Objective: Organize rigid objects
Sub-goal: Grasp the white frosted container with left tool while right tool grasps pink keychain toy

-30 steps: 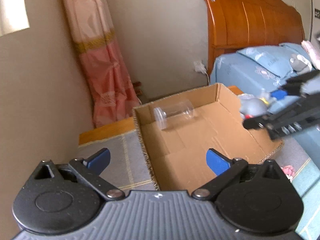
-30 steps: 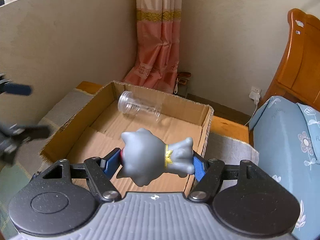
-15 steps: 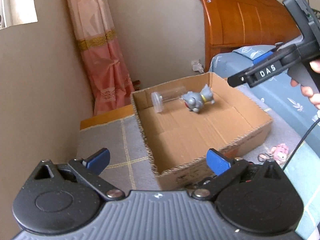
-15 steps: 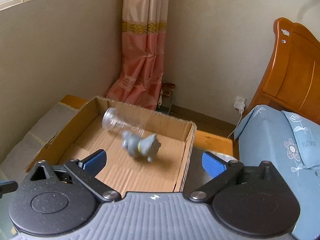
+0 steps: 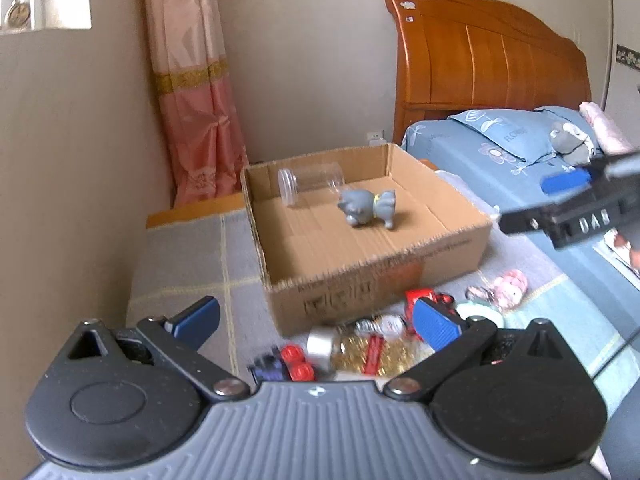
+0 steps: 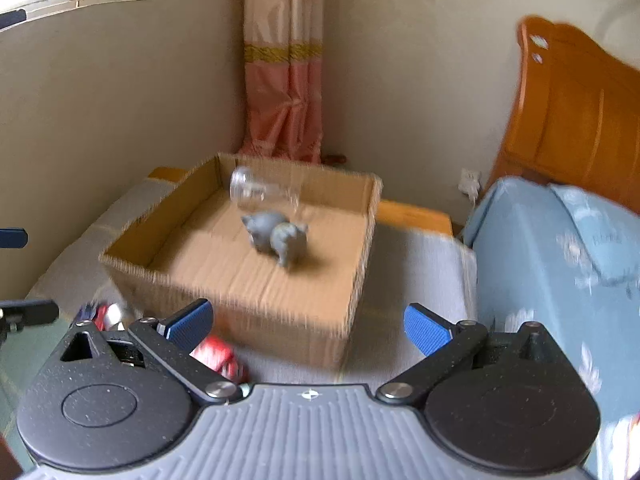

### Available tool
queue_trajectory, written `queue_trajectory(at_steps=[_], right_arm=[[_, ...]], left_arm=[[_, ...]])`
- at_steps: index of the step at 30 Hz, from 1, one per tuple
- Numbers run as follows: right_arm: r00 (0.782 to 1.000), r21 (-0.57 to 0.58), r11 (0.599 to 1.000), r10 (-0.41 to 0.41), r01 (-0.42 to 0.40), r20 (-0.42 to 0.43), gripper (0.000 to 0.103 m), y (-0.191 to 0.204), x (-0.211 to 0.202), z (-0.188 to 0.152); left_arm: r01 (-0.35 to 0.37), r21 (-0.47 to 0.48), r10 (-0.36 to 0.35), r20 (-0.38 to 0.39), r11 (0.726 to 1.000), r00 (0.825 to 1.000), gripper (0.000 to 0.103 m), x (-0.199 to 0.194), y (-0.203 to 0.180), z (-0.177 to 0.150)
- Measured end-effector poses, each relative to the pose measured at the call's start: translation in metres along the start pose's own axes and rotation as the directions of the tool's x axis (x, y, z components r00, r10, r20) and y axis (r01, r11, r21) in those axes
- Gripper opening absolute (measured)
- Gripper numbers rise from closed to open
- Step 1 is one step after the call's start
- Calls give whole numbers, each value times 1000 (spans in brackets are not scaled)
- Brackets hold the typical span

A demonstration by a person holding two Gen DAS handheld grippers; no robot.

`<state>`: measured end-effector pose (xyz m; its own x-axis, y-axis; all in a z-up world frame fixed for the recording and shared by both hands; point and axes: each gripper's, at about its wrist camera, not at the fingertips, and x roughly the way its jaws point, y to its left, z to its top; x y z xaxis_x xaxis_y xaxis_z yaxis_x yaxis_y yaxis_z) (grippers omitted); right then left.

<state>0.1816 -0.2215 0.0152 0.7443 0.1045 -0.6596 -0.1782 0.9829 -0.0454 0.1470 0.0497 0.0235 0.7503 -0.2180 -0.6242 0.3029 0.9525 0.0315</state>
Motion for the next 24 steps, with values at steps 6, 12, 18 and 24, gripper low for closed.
queue_trajectory(at_steps=[6,12,18,24], right_arm=[[996,9,997,-79,79,-36,103,-2,-3,-63],[984,12,993,-118,121,-130,103,-9,12,-108],[978,24,990,-133,139,-160,103,-13,24,-117],[982,44,991,-115,123,-148,103,-15,27,-123]], left_arm=[[63,-31,-63,-13,998,998,102,-8,-10,-31],[97,-36,-98,-42,995,994,102,-3,-19,-58],[94,-30,-97,-125,995,987,102,16,-26,-84],[84,-25,-87,-193,996,977,102,37,-28,-102]])
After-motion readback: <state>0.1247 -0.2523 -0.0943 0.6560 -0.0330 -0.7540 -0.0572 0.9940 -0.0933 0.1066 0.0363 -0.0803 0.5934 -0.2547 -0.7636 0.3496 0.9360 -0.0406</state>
